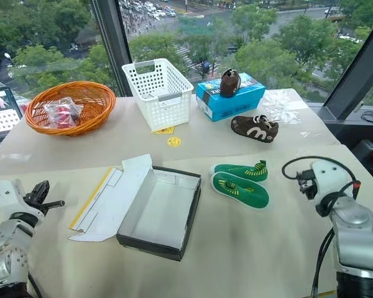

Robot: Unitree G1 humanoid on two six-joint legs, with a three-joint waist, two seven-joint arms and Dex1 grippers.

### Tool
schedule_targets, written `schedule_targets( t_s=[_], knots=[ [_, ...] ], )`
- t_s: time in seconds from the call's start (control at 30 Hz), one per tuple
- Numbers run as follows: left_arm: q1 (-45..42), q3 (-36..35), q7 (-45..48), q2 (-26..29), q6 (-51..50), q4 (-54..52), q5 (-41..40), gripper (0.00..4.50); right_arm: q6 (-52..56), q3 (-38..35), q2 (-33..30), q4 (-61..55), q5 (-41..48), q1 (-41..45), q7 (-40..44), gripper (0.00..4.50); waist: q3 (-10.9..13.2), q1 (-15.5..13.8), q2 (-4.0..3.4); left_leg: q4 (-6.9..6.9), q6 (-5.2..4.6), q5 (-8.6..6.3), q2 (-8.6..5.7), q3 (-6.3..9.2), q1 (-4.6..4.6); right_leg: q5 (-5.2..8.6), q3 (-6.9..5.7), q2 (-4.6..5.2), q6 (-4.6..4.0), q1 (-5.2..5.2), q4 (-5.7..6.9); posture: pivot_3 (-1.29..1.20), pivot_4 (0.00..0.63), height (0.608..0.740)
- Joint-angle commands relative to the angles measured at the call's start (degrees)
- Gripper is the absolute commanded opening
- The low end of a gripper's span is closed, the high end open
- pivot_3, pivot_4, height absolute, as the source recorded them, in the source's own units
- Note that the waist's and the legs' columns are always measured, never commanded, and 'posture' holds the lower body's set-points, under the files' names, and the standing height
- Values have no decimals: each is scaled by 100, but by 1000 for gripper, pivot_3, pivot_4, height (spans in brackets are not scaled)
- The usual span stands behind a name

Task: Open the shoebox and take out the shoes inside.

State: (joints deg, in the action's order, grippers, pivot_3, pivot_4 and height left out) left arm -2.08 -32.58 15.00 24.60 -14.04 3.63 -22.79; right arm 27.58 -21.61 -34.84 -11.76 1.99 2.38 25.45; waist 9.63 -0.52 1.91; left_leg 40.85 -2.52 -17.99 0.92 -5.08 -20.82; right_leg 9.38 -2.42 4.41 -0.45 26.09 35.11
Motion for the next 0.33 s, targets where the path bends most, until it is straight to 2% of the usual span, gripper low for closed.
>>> schedule_targets(
  t_s=[0.03,0.33],
  knots=[
    [-15,-101,-45,-70,376,199,14,0,-568,-164,104,164,88,-168,-113,2416,0,3,0,1,0,0,0,-1,0,-1,2,0,-1,0,1,0,150,731],
    [-220,27,-47,-125,690,596,55,0,-957,35,279,451,69,-55,-402,2416,-1,45,1,2,-5,11,0,-18,9,-3,15,1,26,0,2,0,150,731]
  ],
)
